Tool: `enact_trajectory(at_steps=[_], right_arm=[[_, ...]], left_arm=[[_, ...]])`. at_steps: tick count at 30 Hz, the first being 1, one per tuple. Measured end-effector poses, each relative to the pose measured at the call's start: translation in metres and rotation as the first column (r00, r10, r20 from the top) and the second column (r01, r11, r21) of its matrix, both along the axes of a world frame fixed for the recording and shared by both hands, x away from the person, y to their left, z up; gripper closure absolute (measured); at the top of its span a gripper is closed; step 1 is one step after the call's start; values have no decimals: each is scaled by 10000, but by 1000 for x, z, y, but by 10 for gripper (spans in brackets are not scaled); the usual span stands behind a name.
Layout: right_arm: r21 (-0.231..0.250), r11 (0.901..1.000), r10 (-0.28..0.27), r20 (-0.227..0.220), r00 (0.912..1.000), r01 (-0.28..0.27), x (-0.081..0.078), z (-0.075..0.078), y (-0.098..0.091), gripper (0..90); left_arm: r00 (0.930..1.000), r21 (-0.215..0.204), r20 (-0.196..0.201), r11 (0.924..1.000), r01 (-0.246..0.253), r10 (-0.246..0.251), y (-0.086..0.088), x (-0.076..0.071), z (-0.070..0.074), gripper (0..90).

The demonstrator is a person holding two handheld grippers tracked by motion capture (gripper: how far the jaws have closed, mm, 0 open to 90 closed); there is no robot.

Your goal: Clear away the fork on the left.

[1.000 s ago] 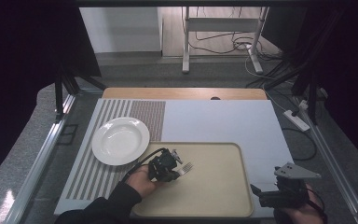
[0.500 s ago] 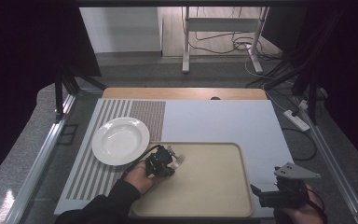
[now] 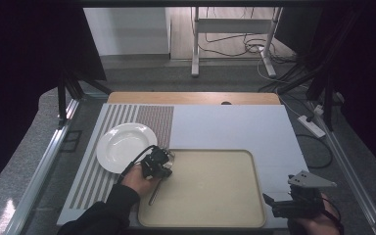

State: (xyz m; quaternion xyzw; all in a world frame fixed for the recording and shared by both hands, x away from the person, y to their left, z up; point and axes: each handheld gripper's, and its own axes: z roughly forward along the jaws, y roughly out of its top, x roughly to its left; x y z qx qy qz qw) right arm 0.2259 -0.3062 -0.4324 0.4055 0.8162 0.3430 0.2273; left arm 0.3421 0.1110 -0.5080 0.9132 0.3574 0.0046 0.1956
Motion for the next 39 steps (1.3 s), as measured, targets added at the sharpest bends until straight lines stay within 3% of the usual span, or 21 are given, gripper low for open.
enact_trajectory(at_steps=[9, 16, 22, 25, 31, 35, 39], right_arm=[[-2, 10000, 3, -1, 10000, -3, 0, 0, 0, 0], [-4, 10000, -4, -5, 10000, 4, 0, 0, 0, 0], [21, 10000, -11, -6, 10000, 11, 0, 0, 0, 0], [25, 10000, -17, 0, 10000, 17, 0, 0, 0, 0], [25, 10000, -14, -2, 10000, 14, 0, 0, 0, 0], [35, 10000, -21, -17, 10000, 21, 0, 0, 0, 0], [46, 10000, -17, -18, 10000, 17, 0, 0, -1, 0]], left_arm=[[9984, -70, -166, 9985, -547, 546, 19, 6, -1, 883], [9981, -120, -167, 9982, -587, 585, 19, 6, -1, 870], [9983, -38, 295, 9987, -502, 503, 16, 2, 3, 787], [9970, -310, 564, 9982, -504, 521, 17, -1, 9, 768], [9982, -1166, 454, 9926, -329, 384, 22, -4, 15, 727], [9961, -1401, 753, 9895, -350, 459, 24, -6, 20, 637], [9922, -1376, 1064, 9892, -497, 646, 27, -9, 23, 497]])
